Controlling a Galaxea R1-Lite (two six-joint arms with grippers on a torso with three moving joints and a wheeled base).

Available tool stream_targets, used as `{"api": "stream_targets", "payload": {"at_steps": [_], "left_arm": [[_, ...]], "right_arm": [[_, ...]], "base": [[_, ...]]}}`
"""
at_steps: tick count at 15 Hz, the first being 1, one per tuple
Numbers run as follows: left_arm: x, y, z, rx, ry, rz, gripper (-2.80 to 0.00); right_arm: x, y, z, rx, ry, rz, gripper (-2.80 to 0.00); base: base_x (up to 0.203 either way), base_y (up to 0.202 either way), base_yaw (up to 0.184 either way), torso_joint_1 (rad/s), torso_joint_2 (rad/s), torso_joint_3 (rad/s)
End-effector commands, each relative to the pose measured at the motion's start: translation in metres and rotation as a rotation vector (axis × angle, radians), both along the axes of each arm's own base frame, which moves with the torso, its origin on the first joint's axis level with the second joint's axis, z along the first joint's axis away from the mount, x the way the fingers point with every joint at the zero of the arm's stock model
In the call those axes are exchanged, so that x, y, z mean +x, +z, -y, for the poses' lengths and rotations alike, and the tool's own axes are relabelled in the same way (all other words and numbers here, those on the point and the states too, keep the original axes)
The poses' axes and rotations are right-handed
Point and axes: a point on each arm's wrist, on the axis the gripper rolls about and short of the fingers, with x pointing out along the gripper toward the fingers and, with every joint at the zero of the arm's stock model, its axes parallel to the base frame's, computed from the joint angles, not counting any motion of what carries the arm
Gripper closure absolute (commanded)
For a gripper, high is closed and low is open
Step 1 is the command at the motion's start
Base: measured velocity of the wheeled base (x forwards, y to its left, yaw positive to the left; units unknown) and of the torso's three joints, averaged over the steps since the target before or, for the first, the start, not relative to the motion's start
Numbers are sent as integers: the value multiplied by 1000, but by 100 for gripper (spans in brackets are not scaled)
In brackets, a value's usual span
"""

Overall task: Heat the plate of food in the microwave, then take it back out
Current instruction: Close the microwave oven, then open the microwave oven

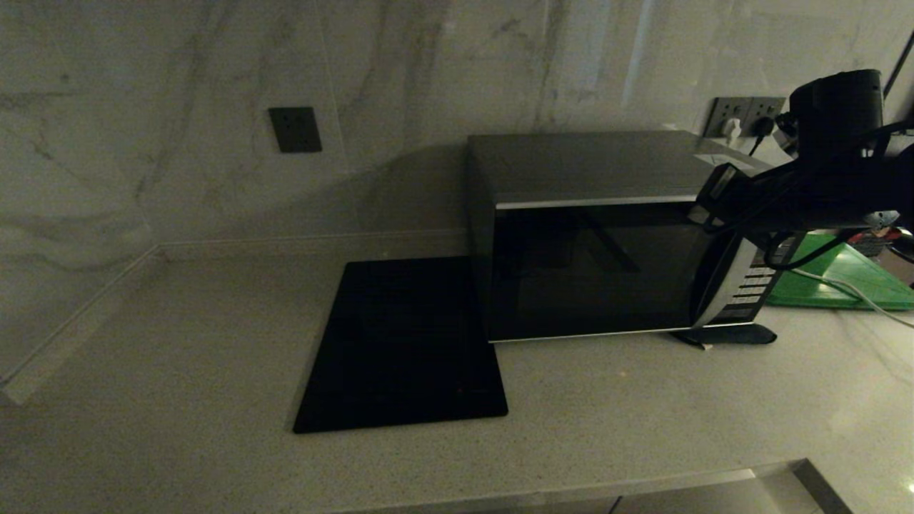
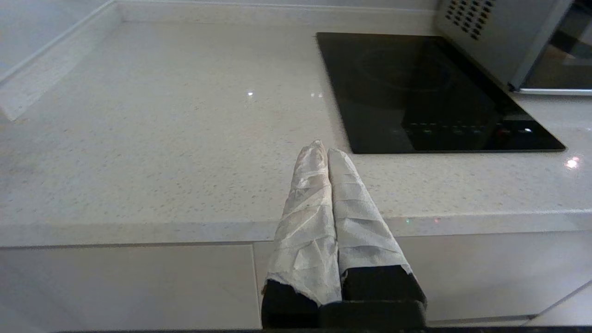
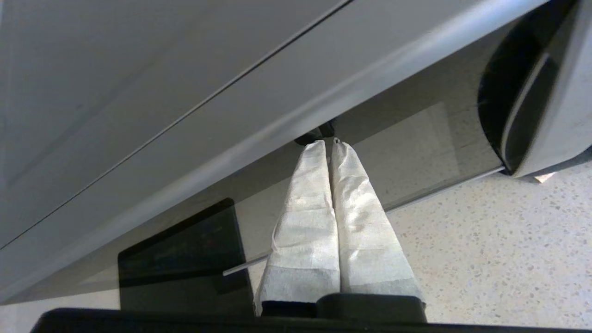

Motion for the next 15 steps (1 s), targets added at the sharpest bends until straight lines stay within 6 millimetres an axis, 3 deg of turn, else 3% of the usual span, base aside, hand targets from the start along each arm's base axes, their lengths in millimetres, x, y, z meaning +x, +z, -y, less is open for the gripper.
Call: {"api": "stream_targets", "payload": {"at_steps": [1, 4, 8, 12, 15], "left_arm": [[0, 0, 0, -1, 2, 0, 0], [0, 0, 0, -1, 0, 0, 0], [0, 0, 0, -1, 1, 0, 0], [0, 0, 0, -1, 2, 0, 0], [0, 0, 0, -1, 0, 0, 0]], "right_arm": [[1, -3, 1, 2, -5, -12, 0], [-10, 1, 6, 1, -16, -9, 0], [-50, 11, 25, 12, -40, 3, 0], [-84, 26, 78, 66, -101, 46, 0], [-91, 14, 121, 154, -102, 18, 0]], "base": [[0, 0, 0, 0, 0, 0], [0, 0, 0, 0, 0, 0], [0, 0, 0, 0, 0, 0], [0, 0, 0, 0, 0, 0], [0, 0, 0, 0, 0, 0]]}}
